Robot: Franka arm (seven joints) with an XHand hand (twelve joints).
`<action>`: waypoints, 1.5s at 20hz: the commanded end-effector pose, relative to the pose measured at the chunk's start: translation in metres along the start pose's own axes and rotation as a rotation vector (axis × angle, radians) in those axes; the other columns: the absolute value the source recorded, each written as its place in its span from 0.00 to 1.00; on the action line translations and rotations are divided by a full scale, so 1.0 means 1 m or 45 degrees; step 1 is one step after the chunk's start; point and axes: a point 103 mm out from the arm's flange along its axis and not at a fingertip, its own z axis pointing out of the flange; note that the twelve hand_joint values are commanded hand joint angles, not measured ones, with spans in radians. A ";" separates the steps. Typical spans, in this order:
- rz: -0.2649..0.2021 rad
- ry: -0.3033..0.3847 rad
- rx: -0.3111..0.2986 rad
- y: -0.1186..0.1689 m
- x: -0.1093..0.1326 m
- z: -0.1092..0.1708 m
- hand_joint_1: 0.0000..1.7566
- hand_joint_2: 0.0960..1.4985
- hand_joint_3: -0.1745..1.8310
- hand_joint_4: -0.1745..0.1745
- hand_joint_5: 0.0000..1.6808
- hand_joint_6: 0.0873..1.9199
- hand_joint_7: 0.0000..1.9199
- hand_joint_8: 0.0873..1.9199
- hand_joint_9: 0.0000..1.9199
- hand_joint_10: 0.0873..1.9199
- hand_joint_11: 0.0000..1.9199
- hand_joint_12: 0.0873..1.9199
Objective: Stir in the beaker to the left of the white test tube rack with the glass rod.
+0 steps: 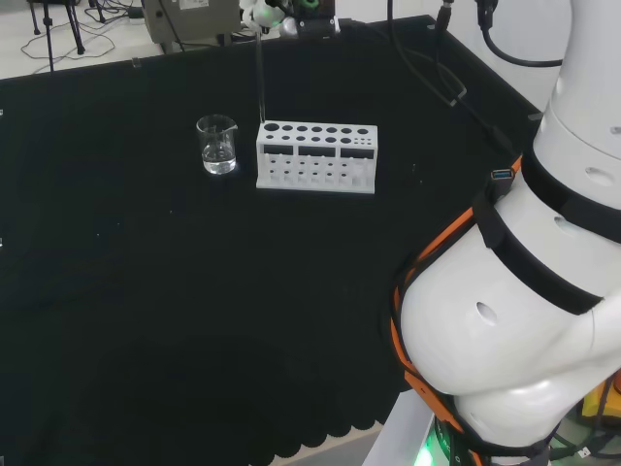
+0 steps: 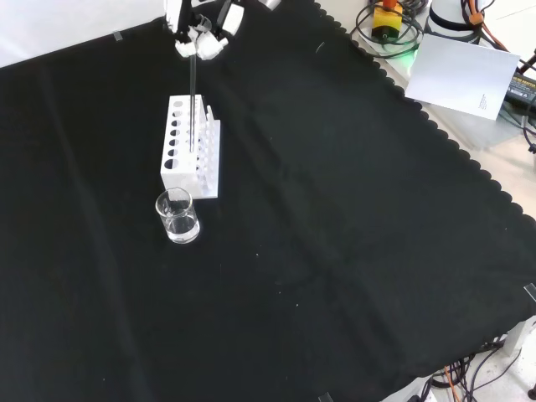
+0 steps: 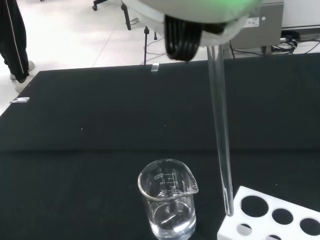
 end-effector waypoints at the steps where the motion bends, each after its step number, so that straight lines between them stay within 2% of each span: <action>1: -0.013 0.003 0.007 -0.001 0.002 0.003 0.75 0.44 0.38 0.00 0.72 0.19 0.65 0.48 0.91 0.35 0.73 0.54; 8: -0.041 0.028 -0.007 0.008 0.013 0.000 0.75 0.45 0.38 0.00 0.73 0.19 0.65 0.48 0.91 0.35 0.73 0.54; 21: -0.138 0.083 0.009 0.054 0.047 0.007 0.75 0.45 0.38 0.00 0.73 0.18 0.65 0.48 0.91 0.35 0.73 0.54; 30: -0.172 0.112 0.012 0.074 0.051 0.014 0.75 0.45 0.38 0.00 0.73 0.18 0.65 0.48 0.91 0.35 0.73 0.54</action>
